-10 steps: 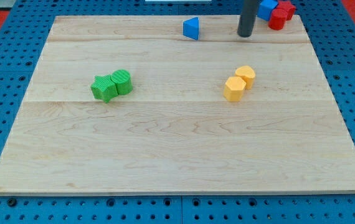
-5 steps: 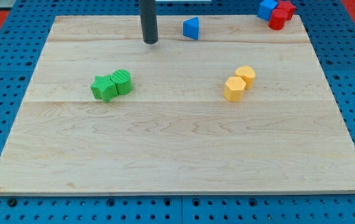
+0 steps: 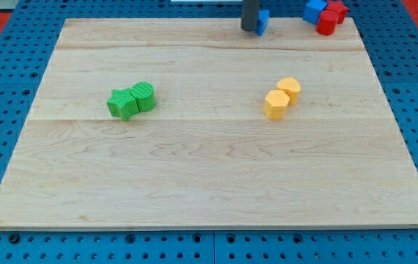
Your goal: Slide the blue triangle closer to the blue cube
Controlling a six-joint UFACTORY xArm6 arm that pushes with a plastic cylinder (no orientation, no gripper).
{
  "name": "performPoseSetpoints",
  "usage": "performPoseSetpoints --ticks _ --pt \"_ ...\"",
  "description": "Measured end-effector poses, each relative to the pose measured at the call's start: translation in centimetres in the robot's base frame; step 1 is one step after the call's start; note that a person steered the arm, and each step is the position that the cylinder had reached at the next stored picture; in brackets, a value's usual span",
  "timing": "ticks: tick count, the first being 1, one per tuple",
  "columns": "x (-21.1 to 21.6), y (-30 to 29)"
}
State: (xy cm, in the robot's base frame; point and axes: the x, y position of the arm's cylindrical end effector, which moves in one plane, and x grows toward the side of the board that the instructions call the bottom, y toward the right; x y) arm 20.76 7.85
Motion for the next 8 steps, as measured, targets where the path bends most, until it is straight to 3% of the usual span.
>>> performPoseSetpoints --ticks 1,3,4,7,8 --pt "-0.9 0.6" --pt "-1.4 -4.6" --pt "-1.4 -3.7" --pt "-1.6 7.5" --pt "-1.5 8.2"
